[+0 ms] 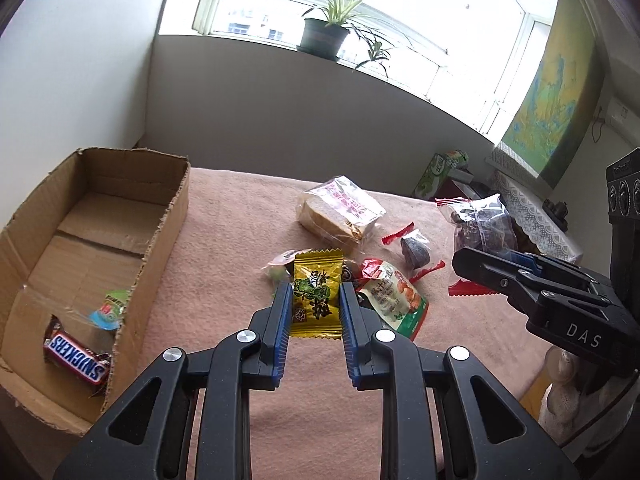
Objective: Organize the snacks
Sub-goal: 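Carry both snacks into the cardboard box and open both tools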
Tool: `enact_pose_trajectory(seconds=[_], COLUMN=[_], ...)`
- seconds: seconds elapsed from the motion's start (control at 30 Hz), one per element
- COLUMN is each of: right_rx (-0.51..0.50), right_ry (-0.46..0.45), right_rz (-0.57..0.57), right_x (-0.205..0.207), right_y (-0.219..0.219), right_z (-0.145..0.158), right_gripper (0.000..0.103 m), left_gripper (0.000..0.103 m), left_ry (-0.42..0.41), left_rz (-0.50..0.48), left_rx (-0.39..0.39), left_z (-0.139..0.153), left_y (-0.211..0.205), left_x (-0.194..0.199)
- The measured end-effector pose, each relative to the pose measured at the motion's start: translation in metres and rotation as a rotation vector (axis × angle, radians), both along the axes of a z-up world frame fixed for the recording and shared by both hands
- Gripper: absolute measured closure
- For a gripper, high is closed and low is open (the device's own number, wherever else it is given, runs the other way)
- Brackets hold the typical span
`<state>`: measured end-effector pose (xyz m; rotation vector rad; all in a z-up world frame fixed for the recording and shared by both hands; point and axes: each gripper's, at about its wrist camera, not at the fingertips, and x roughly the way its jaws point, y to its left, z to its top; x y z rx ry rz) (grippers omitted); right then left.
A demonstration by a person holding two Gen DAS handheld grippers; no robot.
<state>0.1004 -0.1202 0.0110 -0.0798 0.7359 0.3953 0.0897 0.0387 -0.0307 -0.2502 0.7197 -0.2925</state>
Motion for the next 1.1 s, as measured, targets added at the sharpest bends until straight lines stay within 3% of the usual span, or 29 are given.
enact_pose_trajectory(seconds=[0.3, 0.6, 1.03, 1.1], right_rx=[-0.017, -0.04, -0.079, -0.097], right_ry=[-0.024, -0.025, 0.017, 0.002], right_rz=[0.086, 0.151, 0.228, 0.231], right_x=[0.01, 0.023, 0.052, 0.051], right_y=[0.068, 0.129, 0.201, 0.209], right_z=[0.01, 0.009, -0.011, -0.013], right_gripper=[0.068, 0.068, 0.065, 0.059], left_gripper=[0.081, 0.081, 0.081, 0.081], left_ry=[-0.026, -0.041, -0.031, -0.033], left_rz=[0.16, 0.285, 0.365, 0.37], left_rx=[-0.099, -0.11, -0.093, -0.089], left_z=[0.003, -0.003, -0.012, -0.013], left_y=[0.08, 0.136, 0.169, 0.17], left_x=[-0.013, -0.03, -0.04, -0.04])
